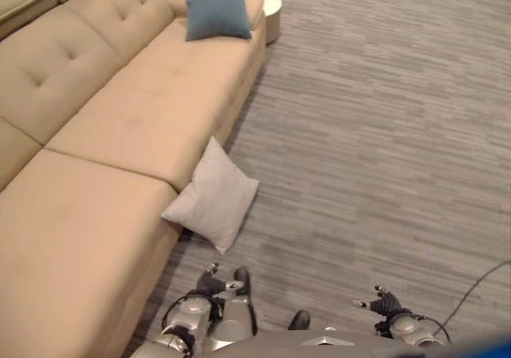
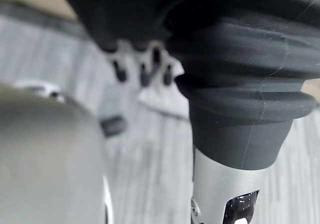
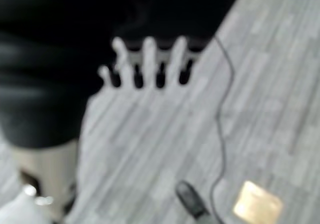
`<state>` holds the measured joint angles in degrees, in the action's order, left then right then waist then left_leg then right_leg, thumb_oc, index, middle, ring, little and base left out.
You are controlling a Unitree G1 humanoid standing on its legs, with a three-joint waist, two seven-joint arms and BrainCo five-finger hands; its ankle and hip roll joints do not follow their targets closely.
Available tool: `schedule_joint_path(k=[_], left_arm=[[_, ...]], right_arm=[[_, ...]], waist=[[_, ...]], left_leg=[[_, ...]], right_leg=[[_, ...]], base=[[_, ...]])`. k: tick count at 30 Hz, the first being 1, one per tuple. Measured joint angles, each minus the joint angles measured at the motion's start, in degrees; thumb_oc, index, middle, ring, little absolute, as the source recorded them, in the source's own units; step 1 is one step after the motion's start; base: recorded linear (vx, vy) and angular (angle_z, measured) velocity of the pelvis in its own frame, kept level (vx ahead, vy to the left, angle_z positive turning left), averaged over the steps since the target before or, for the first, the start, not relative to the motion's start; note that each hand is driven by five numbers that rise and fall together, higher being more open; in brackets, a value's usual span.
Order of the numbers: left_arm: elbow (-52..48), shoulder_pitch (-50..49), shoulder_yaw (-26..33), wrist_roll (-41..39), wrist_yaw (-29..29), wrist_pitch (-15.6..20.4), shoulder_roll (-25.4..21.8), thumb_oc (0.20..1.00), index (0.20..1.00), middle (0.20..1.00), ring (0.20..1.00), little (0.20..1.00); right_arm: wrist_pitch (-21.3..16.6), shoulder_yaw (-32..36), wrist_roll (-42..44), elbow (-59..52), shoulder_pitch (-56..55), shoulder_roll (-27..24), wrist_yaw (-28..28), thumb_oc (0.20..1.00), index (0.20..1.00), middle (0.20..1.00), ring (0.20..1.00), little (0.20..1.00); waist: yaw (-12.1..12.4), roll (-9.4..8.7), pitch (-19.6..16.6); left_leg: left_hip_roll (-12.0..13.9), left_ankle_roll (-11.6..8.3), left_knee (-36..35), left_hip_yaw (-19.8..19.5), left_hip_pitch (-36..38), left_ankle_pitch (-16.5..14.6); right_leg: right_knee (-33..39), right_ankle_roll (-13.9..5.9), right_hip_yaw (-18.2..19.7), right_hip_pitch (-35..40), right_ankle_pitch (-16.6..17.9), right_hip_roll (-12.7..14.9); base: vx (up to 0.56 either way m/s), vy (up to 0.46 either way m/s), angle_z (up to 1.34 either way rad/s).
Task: Pick up all the scattered cushions and arrange them neatly on the sofa.
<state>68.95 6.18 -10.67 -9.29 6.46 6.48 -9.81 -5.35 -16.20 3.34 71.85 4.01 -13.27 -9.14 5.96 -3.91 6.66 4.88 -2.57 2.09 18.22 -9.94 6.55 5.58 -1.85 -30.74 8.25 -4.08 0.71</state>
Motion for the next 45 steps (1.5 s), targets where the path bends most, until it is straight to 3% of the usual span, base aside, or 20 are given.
schedule_joint_path(k=[2, 4, 7, 8, 10, 14, 15, 16, 18, 20, 21, 24, 28, 29, 30, 31, 34, 35, 38, 45], left_arm=[[0.6, -0.8, 0.6, 0.0, 0.0, -0.3, -1.3, 1.000, 1.000, 1.000, 1.000, 1.000], [0.8, -1.0, 0.8, 0.0, 0.0, -0.6, -1.8, 1.000, 1.000, 1.000, 1.000, 1.000], [1.1, -1.0, 0.5, -0.1, 0.1, -0.9, -2.9, 1.000, 1.000, 1.000, 1.000, 1.000], [0.9, -1.1, -0.1, -0.1, 0.1, -1.0, -3.1, 1.000, 1.000, 1.000, 1.000, 1.000], [0.5, -1.0, -0.7, -0.1, 0.1, -1.1, -4.3, 1.000, 1.000, 1.000, 1.000, 1.000], [0.5, -0.8, -1.4, -0.2, 0.1, -1.0, -4.0, 1.000, 1.000, 1.000, 1.000, 1.000], [0.5, -0.7, -1.3, -0.2, 0.1, -0.8, -3.9, 1.000, 1.000, 1.000, 1.000, 1.000], [1.2, -0.8, -1.0, -0.1, 0.1, -0.8, -3.4, 1.000, 1.000, 1.000, 1.000, 1.000], [2.4, -0.9, -0.5, -0.2, 0.1, -0.9, -3.2, 1.000, 1.000, 1.000, 1.000, 1.000], [2.2, -1.6, -0.8, -0.1, 0.0, -0.8, -3.8, 1.000, 1.000, 1.000, 1.000, 1.000], [2.3, -2.7, -0.7, -0.1, 0.0, -0.8, -3.4, 1.000, 1.000, 1.000, 1.000, 1.000], [2.1, -2.7, -0.6, -0.2, 0.0, -0.5, -2.8, 1.000, 1.000, 1.000, 1.000, 1.000], [2.1, -1.8, -0.6, -0.3, 0.0, -0.6, -3.5, 1.000, 1.000, 1.000, 1.000, 1.000], [2.0, -1.1, -0.6, -0.3, 0.0, -0.5, -3.5, 1.000, 1.000, 1.000, 1.000, 1.000], [1.9, -0.6, -0.6, -0.4, 0.0, -0.6, -3.5, 1.000, 1.000, 1.000, 1.000, 1.000], [1.6, -0.6, -1.0, -0.5, -0.1, -0.6, -3.0, 1.000, 1.000, 1.000, 1.000, 1.000], [-0.4, -0.6, -2.8, -0.5, -0.3, -0.5, -1.5, 1.000, 1.000, 1.000, 1.000, 1.000], [0.2, -0.9, -2.7, -0.5, -0.3, -0.6, -1.7, 1.000, 1.000, 1.000, 1.000, 1.000], [0.6, -0.8, -1.6, -0.6, -0.3, -0.8, -2.8, 1.000, 1.000, 1.000, 1.000, 1.000], [1.3, -2.2, 0.0, -0.5, -0.3, -0.9, -3.8, 1.000, 1.000, 1.000, 1.000, 1.000]], right_arm=[[-0.1, -0.2, -0.1, 0.2, 0.3, 1.2, 0.1, 1.000, 1.000, 1.000, 1.000, 1.000], [0.0, -0.1, -0.2, -0.1, 0.6, 1.3, 0.4, 1.000, 1.000, 1.000, 1.000, 1.000], [-0.1, -0.2, -0.3, -1.4, 1.2, 1.2, 0.6, 1.000, 1.000, 1.000, 1.000, 1.000], [-0.1, -0.2, -0.3, -1.7, 0.7, 1.4, 0.6, 1.000, 1.000, 1.000, 1.000, 1.000], [-0.2, -0.9, -0.2, -3.3, 1.9, 1.7, 1.0, 1.000, 1.000, 1.000, 1.000, 1.000], [-0.5, -1.3, -0.2, -3.9, 3.3, 1.5, 1.1, 1.000, 1.000, 1.000, 1.000, 1.000], [-0.7, -1.2, -0.2, -4.6, 3.0, 1.3, 1.2, 1.000, 1.000, 1.000, 1.000, 1.000], [-0.7, -1.3, -0.2, -5.6, 3.3, 1.3, 1.3, 1.000, 1.000, 1.000, 1.000, 1.000], [-0.7, -1.5, -0.2, -5.8, 3.1, 1.4, 1.3, 1.000, 1.000, 1.000, 1.000, 1.000], [-0.6, -1.2, -0.1, -5.1, 2.5, 1.6, 1.4, 1.000, 1.000, 1.000, 1.000, 1.000], [-0.7, -0.9, -0.1, -4.6, 1.9, 1.2, 1.4, 1.000, 1.000, 1.000, 1.000, 1.000], [-0.6, -1.2, -0.2, -4.4, 0.4, 0.8, 1.6, 1.000, 1.000, 1.000, 1.000, 1.000], [-0.7, -1.3, -0.1, -5.5, 1.8, 0.3, 1.6, 1.000, 1.000, 1.000, 1.000, 1.000], [-0.6, -1.6, 0.0, -5.5, 2.5, 0.1, 1.6, 1.000, 1.000, 1.000, 1.000, 1.000], [-0.7, -2.3, 0.6, -5.8, 2.3, -0.6, 1.4, 1.000, 1.000, 1.000, 1.000, 1.000], [-0.7, -2.3, 1.0, -5.5, 2.3, -0.9, 1.4, 1.000, 1.000, 1.000, 1.000, 1.000], [-0.6, -1.6, 1.1, -5.0, 0.9, -1.6, 1.2, 1.000, 1.000, 1.000, 1.000, 1.000], [-0.6, -1.2, 1.1, -5.0, 0.8, -0.7, 1.2, 1.000, 1.000, 1.000, 1.000, 1.000], [-0.6, -1.2, 1.0, -4.5, 0.7, 1.1, 1.3, 1.000, 1.000, 1.000, 1.000, 1.000], [-0.6, -1.0, 0.9, -5.5, 1.3, 1.5, 1.6, 1.000, 1.000, 1.000, 1.000, 1.000]], waist=[[-0.2, -1.82, -0.9], [0.5, -1.55, -0.7], [1.2, -0.87, -0.2], [1.0, -1.20, -0.3], [1.1, -1.66, 0.2], [1.1, -1.13, 0.6], [0.9, -1.12, 0.8], [1.1, -0.79, 1.4], [-0.5, -0.70, 1.4], [-0.6, -2.07, 1.4], [-0.7, -1.51, 1.6], [-0.7, -0.32, 1.0], [-1.1, -1.59, 1.3], [-1.0, -1.82, 1.7], [-2.7, -2.10, 1.9], [-3.2, -2.12, 1.9], [-4.8, -0.50, 1.0], [-4.6, -0.62, 0.5], [-3.7, -1.92, 0.1], [-2.9, -1.39, -0.1]], left_leg=[[-2.7, 5.08, -1.0, -0.6, 2.4, -1.6], [-3.9, 6.16, -1.5, -1.5, 4.7, -3.5], [-5.1, 7.80, -2.0, -3.9, 8.3, -5.8], [-6.0, 8.45, -2.1, -5.4, 9.5, -6.8], [-6.6, 9.83, -2.1, -8.5, 11.4, -8.7], [-6.6, 8.79, -2.9, -13.1, 14.3, -9.4], [-6.5, 8.17, -3.1, -13.8, 14.7, -9.9], [-6.3, 7.45, -3.1, -16.4, 15.6, -10.7], [-5.5, 6.52, -2.7, -20.7, 15.6, -11.8], [-5.9, 5.18, -2.5, -22.1, 16.4, -12.2], [-4.7, 3.20, -0.7, -25.6, 16.9, -13.8], [-2.9, 0.74, 3.5, -27.6, 14.4, -13.0], [-1.3, -4.57, 10.4, -23.6, 7.6, -9.7], [-0.8, -4.19, 12.0, -20.2, 5.6, -9.1], [0.8, -3.83, 12.9, -11.9, 4.5, -8.7], [1.4, -3.07, 11.1, -8.2, 4.8, -8.3], [1.9, -2.41, 3.9, 1.9, 4.8, -7.9], [1.8, 0.29, 1.4, 2.6, 5.1, -7.7], [0.5, 1.61, -0.7, 2.2, 5.2, -6.5], [-1.7, 3.31, -2.1, 1.6, 9.2, -7.4]], right_leg=[[-5.7, -2.54, 0.0, 0.4, -3.3, 3.2], [-12.9, -4.25, 0.3, -0.4, -4.5, 5.7], [-36.5, -6.50, 1.7, -6.7, -5.2, 12.5], [-43.1, -8.64, 2.6, -9.1, -6.3, 14.9], [-47.2, -9.92, 9.5, -15.6, -8.4, 13.7], [-30.8, -8.04, 7.5, -19.0, -5.8, 13.3], [-27.1, -8.39, 9.2, -20.4, -3.6, 13.2], [-17.4, -7.95, 12.1, -20.8, 1.4, 12.0], [-10.9, -8.55, 21.4, -20.8, 4.3, 9.3], [-8.0, -7.70, 23.2, -19.6, 6.5, 9.4], [-7.1, -4.47, 24.4, -16.2, 10.4, 7.5], [-4.0, -2.27, 18.5, -11.9, 10.2, 6.0], [-0.6, -0.83, 12.5, -9.2, 9.3, 5.4], [-0.5, 0.04, 10.3, -8.5, 8.9, 5.3], [-0.5, 1.79, 5.6, -7.0, 7.9, 5.5], [-0.8, 2.19, 3.7, -6.5, 7.2, 5.3], [-0.8, -1.53, -2.0, -5.5, 4.1, 4.2], [-1.4, -1.47, -2.8, -5.8, 4.0, 4.0], [-3.0, -2.04, -3.0, -6.9, 3.4, 5.1], [-12.1, -2.36, 0.3, -7.7, 1.1, 8.7]], base=[[0.38, 0.162, 0.15], [0.24, 0.167, 0.22], [0.29, 0.128, 0.46], [0.30, 0.081, 0.71], [0.32, -0.024, 0.79], [0.25, -0.101, 0.64], [0.33, -0.142, 0.97], [0.27, -0.126, 0.88], [0.22, -0.108, 1.07], [0.21, -0.169, 1.09], [0.18, -0.227, 1.08], [0.07, -0.143, 1.03], [0.02, -0.185, 0.95], [0.01, -0.123, 1.44], [0.03, -0.050, 1.47], [0.13, -0.053, 1.45], [0.11, 0.017, 1.17], [0.14, 0.061, 0.76], [0.11, 0.044, 0.25], [0.16, 0.176, 0.06]])
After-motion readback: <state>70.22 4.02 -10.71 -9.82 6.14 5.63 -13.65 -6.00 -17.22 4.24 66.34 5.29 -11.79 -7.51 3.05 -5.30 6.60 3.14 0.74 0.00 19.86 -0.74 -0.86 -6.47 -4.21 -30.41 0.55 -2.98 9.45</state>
